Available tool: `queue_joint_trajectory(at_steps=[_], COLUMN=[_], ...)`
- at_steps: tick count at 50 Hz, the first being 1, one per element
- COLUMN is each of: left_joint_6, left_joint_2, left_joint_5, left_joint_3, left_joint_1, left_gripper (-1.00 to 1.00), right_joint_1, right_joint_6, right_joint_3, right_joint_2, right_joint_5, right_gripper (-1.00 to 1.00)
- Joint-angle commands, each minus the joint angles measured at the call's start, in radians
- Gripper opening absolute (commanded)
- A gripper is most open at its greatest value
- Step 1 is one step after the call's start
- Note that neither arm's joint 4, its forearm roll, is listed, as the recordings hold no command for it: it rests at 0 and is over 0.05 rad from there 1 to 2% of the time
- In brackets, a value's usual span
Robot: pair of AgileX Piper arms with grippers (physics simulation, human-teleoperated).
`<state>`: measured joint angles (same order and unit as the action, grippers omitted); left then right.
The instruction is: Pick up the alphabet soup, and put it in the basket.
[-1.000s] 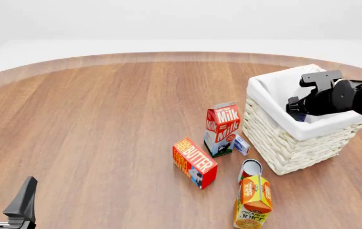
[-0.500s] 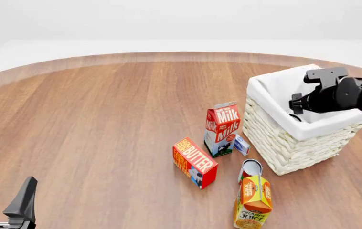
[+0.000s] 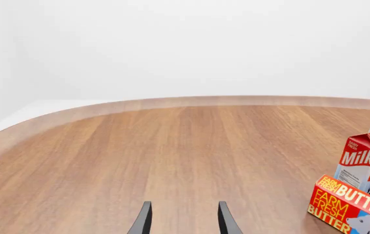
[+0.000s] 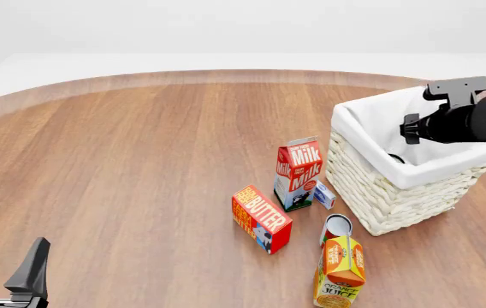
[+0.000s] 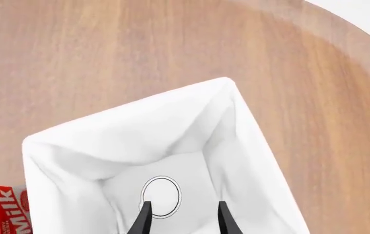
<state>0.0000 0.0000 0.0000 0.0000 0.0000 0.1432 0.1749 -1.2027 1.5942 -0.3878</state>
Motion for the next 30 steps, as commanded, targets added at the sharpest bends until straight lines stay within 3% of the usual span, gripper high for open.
queue_joint_trajectory(at_steps=[1,30], left_joint_6=[0.0,0.0], left_joint_2=[0.0,0.0], left_joint_5=[0.0,0.0], left_joint_3=[0.0,0.0], left_joint_1=[0.0,0.0], left_gripper=[1.0,1.0], right_joint_1=[0.004,-0.015], right_joint_6=[0.0,-0.025], right_joint_3=[0.017,0.121], right_joint_2=[-0.056,-0.227], right_joint_5=[-0.004,0.005], right_gripper=[1.0,1.0])
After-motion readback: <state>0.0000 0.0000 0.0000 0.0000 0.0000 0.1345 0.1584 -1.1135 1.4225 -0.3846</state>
